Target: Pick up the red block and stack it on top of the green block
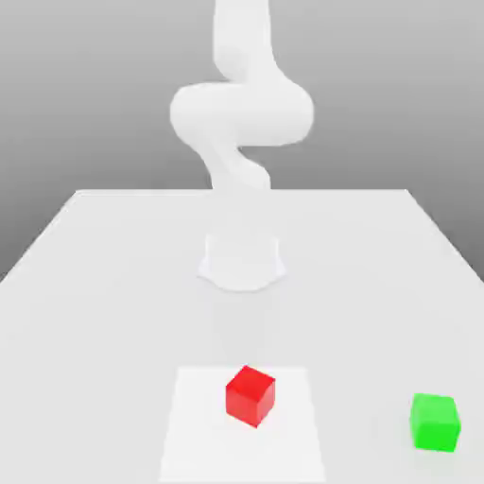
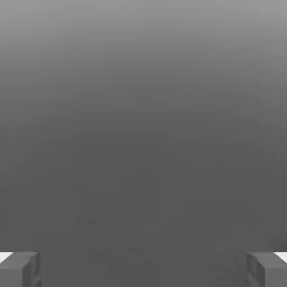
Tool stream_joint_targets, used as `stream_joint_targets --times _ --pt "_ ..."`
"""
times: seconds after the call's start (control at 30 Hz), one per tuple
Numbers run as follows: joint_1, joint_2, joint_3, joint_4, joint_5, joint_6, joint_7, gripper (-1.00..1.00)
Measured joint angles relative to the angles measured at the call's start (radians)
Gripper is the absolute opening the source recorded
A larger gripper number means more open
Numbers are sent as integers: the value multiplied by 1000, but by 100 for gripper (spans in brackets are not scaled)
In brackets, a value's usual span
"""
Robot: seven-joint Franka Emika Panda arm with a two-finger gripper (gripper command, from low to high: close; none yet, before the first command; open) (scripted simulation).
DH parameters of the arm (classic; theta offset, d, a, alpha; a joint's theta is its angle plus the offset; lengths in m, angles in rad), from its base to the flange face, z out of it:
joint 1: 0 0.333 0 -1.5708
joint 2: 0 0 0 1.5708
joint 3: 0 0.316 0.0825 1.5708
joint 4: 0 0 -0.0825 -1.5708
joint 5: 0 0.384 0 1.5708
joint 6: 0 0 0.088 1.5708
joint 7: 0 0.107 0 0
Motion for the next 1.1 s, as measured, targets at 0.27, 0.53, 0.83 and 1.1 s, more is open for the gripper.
stream_joint_targets --times 0.27,0.53,0.83,1.1 --pt "33 314 -30 -172 -129 173 -271 0" --pt "86 602 -96 -340 -91 350 -648 0" --pt "87 896 -58 -395 92 578 -941 0" --pt "74 971 -43 -386 99 640 -948 -100"
